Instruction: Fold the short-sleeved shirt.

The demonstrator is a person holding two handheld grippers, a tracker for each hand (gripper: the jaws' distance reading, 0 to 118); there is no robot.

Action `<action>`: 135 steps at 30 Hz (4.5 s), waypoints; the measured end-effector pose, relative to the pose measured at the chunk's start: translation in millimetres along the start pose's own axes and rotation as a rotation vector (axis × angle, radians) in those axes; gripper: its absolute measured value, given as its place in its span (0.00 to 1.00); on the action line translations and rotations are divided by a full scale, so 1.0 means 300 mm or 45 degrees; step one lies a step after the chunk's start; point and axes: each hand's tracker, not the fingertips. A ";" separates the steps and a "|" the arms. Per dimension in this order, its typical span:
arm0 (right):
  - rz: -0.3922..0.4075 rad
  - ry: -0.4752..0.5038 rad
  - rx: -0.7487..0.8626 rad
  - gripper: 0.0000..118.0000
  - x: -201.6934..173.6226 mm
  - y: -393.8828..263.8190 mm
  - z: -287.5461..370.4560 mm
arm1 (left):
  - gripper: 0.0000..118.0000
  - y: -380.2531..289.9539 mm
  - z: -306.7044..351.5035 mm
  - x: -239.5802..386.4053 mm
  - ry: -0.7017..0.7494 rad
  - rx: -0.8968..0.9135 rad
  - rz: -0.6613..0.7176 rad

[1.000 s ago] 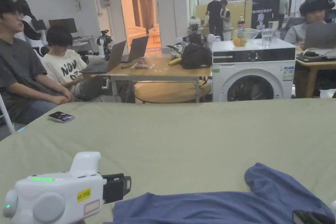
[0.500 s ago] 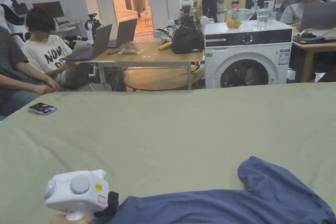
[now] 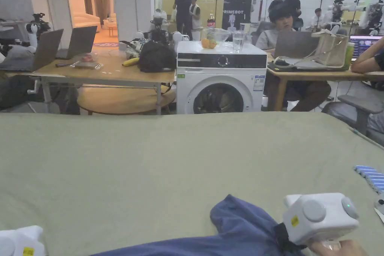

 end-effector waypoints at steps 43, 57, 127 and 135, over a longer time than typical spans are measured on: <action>-0.070 0.352 0.998 0.48 -0.175 -0.788 0.822 | 0.61 -0.654 0.813 0.221 -0.199 1.184 -0.207; 0.116 0.241 0.939 0.00 -0.451 -0.712 0.664 | 0.00 -0.605 0.763 0.253 -0.247 1.033 -0.236; -0.029 0.419 0.695 0.00 -0.215 -0.909 0.676 | 0.00 -0.558 0.204 0.370 -0.817 0.365 0.031; -0.059 0.456 0.674 0.00 -0.202 -0.896 0.659 | 0.63 -0.608 0.310 -0.076 -0.668 0.427 0.544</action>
